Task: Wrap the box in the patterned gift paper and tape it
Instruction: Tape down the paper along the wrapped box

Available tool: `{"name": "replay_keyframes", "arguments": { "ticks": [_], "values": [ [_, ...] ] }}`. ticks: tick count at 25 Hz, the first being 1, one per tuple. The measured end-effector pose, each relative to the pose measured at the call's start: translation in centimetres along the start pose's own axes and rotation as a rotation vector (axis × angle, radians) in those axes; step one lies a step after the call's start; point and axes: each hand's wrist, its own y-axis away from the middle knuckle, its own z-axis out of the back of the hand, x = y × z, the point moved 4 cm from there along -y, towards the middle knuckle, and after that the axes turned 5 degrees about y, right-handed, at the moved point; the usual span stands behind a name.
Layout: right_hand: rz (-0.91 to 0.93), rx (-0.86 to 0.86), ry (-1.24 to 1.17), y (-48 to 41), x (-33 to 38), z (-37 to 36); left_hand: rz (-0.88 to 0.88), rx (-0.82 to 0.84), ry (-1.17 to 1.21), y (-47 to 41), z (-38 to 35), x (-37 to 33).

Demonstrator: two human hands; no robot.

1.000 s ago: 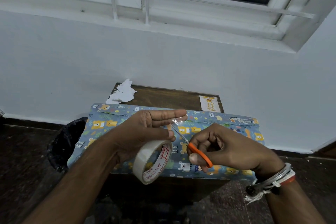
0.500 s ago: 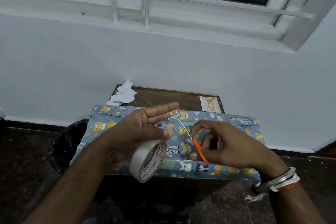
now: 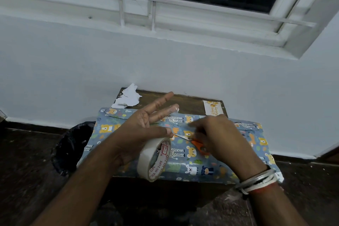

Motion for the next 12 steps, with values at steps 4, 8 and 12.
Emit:
{"name": "replay_keyframes", "arguments": {
  "ticks": [4, 8, 12],
  "values": [
    [-0.173, -0.242, -1.084, -0.7, 1.2, -1.1, -0.037, -0.041, 0.006, 0.2, 0.2, -0.3],
    [-0.203, -0.231, -1.399, -1.7, 2.8, -1.9, -0.050, -0.073, -0.031, 0.1, 0.5, -0.2],
    [-0.233, -0.235, -1.505, -2.4, 3.8, -1.9, -0.048, -0.097, -0.043, 0.5, 0.5, -0.2]
  ]
}}
